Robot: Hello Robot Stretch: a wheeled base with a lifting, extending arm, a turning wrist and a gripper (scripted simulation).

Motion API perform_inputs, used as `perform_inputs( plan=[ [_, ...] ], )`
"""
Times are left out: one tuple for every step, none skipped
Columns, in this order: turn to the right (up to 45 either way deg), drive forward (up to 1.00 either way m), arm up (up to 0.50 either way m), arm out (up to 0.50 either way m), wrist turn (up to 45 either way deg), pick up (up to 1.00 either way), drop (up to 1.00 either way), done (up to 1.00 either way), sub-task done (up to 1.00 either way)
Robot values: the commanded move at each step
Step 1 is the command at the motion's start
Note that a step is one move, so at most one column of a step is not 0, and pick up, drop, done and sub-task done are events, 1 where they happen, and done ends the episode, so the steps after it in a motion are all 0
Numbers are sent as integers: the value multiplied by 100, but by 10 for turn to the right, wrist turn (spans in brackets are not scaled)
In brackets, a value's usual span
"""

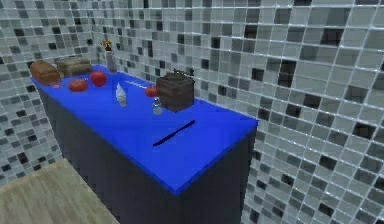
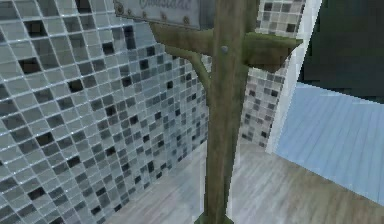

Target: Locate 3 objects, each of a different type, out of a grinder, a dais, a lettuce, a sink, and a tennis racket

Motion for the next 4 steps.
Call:
perform_inputs(
  plan=[
    [450, 0, 0, 0, 0, 0, 0, 0, 0],
    [450, 0, 0, 0, 0, 0, 0, 0, 0],
    [450, 0, 0, 0, 0, 0, 0, 0, 0],
    [120, 0, 0, 0, 0, 0, 0, 0, 0]
  ],
)
